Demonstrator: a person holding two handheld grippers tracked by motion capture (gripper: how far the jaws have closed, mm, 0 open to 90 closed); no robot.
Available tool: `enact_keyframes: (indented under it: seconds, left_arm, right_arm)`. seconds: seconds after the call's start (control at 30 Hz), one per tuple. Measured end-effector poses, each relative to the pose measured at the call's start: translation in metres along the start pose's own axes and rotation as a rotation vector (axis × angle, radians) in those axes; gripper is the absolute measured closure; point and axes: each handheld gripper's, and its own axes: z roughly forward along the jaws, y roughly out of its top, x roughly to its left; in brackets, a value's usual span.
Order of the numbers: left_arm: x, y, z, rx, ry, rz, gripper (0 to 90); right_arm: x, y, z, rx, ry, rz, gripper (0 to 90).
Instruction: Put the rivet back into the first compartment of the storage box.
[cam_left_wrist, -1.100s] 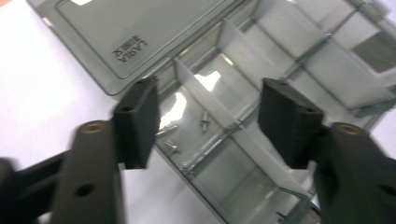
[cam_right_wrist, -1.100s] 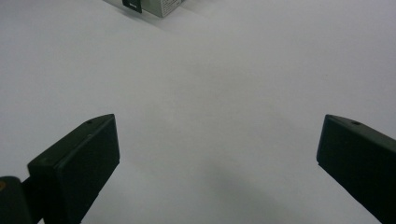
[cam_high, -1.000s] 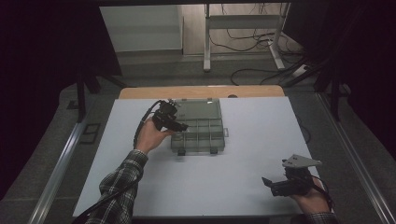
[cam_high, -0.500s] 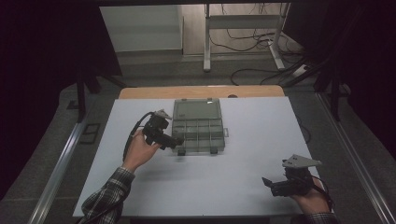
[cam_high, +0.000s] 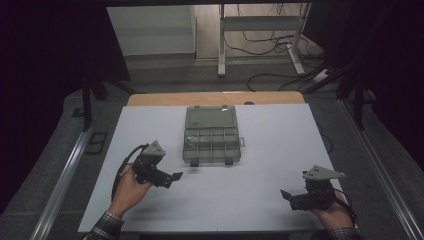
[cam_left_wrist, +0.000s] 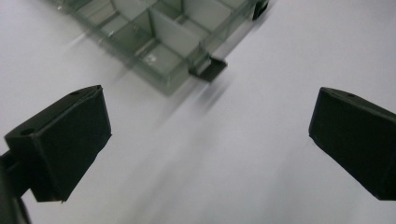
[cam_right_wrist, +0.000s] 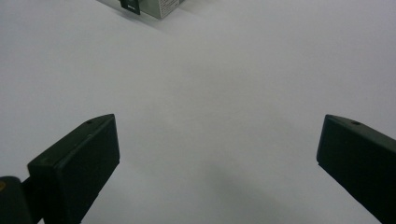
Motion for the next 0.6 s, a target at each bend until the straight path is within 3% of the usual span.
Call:
enact_keyframes:
  seconds: [0.27,0.4,0.5,0.6]
  left_arm:
    - [-0.009,-0.038,-0.024,0.005,0.082,-0.053,0.0]
    - [-0.013,-0.057,-0.034,0.007,0.143,-0.064,0.0]
    - [-0.013,-0.067,-0.039,-0.003,0.128,-0.104,0.0]
    - [-0.014,-0.072,-0.039,0.025,0.138,-0.104,0.0]
  right_arm:
    - [0.0,0.0,0.0,0.005,0.003,0.0,0.0]
    - [0.0,-0.001,0.001,0.007,-0.002,0.001,0.0]
    - [0.0,-0.001,0.001,0.008,-0.004,0.004,0.0]
    - [0.0,-0.001,0.001,0.013,-0.007,0.003,0.0]
